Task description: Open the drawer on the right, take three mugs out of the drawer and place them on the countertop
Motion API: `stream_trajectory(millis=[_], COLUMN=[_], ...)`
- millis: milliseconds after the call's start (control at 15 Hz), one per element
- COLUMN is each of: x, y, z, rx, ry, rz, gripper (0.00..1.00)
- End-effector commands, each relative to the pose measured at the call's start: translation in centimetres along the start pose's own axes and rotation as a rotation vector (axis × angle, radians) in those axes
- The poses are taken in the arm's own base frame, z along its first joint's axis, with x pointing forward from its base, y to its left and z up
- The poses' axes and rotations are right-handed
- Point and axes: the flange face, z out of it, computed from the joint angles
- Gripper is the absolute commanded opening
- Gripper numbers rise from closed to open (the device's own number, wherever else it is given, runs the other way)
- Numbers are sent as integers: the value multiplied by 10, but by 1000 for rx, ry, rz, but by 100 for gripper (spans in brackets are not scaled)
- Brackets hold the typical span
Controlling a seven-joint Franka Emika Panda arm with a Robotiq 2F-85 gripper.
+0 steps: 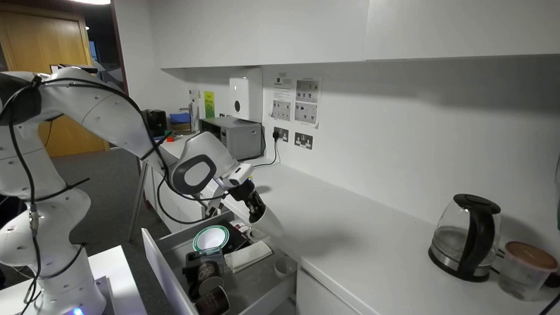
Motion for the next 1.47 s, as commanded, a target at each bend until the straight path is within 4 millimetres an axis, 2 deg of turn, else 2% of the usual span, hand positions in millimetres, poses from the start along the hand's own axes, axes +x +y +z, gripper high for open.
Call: stream_trajectory(millis=[0, 267, 600, 800, 1000, 1133, 1333, 1400], x=[19, 26, 24, 18, 13, 9, -8, -7], y=[-36, -75, -106, -115, -116, -113, -102, -108], z=[-39, -62, -72, -65, -50, -33, 5, -11], rx=[-27, -42, -46, -24, -7, 20, 63, 29], ry=[81, 154, 226, 203, 164, 123, 24, 48], rz=[-72, -189, -343, -346, -324, -295, -239, -252], gripper=[2, 2, 2, 2, 2, 2, 2, 9])
